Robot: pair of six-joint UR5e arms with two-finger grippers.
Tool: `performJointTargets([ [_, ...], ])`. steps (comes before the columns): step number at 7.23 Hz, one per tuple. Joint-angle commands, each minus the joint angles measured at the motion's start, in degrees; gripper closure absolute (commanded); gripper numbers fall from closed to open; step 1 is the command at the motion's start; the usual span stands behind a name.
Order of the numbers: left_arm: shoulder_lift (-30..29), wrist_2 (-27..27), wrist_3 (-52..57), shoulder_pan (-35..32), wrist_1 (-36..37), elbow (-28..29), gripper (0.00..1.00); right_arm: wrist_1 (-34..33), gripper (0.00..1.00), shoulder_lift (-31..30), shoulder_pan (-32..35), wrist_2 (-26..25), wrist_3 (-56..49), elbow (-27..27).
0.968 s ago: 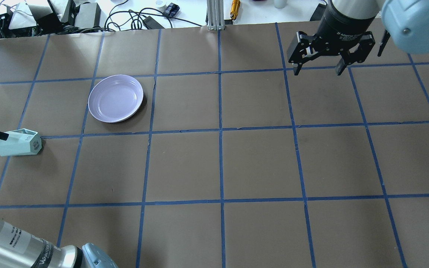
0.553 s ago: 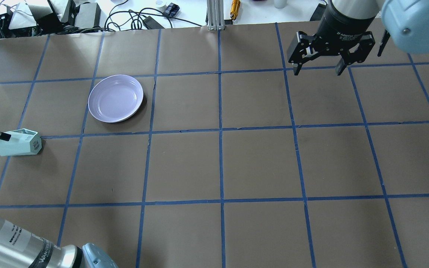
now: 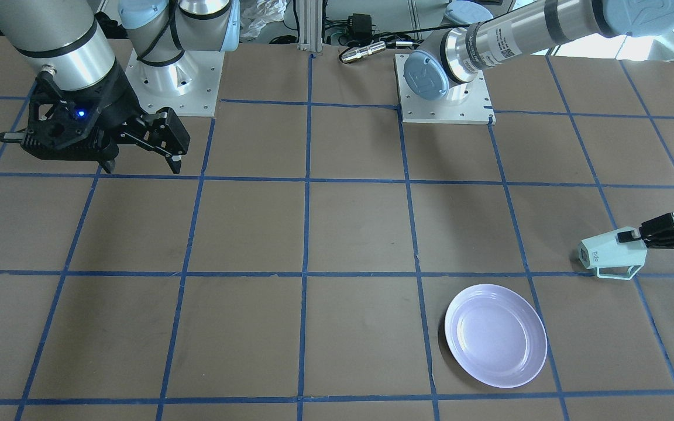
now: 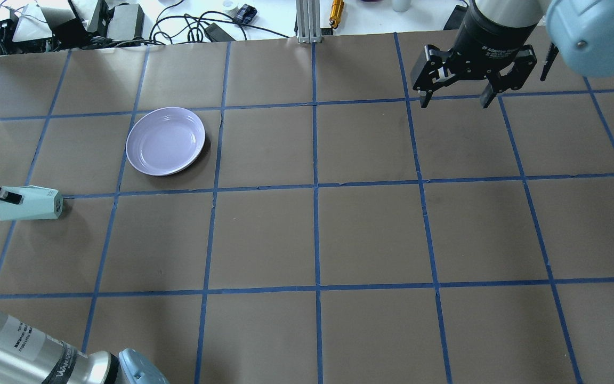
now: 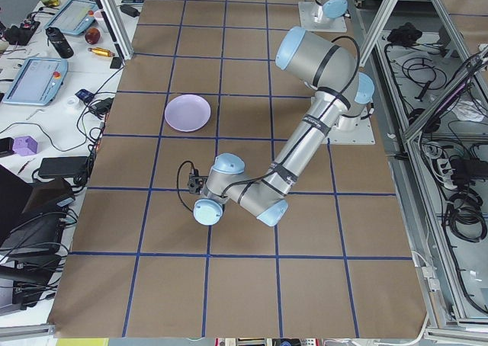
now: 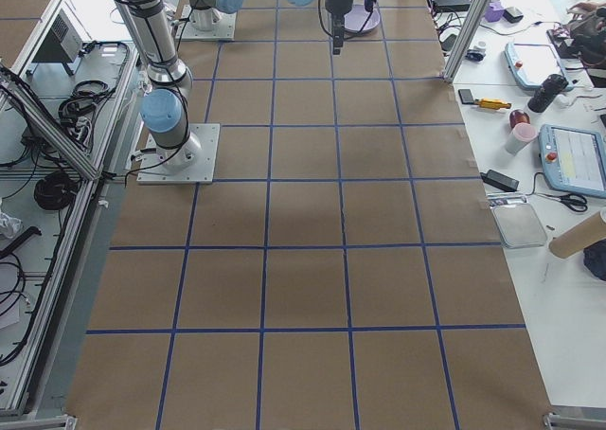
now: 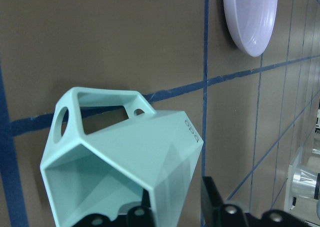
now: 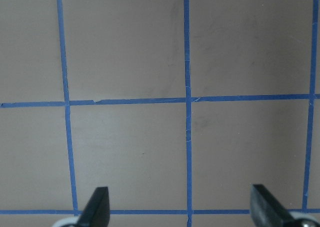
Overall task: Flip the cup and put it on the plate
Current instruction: 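Lift the mug with the left gripper and carry it toward the plate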
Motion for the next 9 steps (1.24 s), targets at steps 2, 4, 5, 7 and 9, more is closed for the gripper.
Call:
performJointTargets([
  [2,0.78,-0.22,0.01,-0.10,-0.28,0.03,1.00,0.00,0.00,0.00,0.00,0.00,0.00,0.00],
  [4,3.75,-0.83,-0.08,-1.93,-1.85,0.03,1.00,0.00,0.00,0.00,0.00,0.00,0.00,0.00],
  [5,5.33,-0.75,-0.25,-2.73,-2.38,0.03,1.00,0.00,0.00,0.00,0.00,0.00,0.00,0.00],
  [7,9.37,0.39,-2.44,-5.80,-2.56,0.03,1.00,0.00,0.00,0.00,0.00,0.00,0.09,0.00],
  [9,14.38,6.51,-11.46,-12.02,-2.57,0.03,1.00,0.00,0.00,0.00,0.00,0.00,0.09,0.00],
])
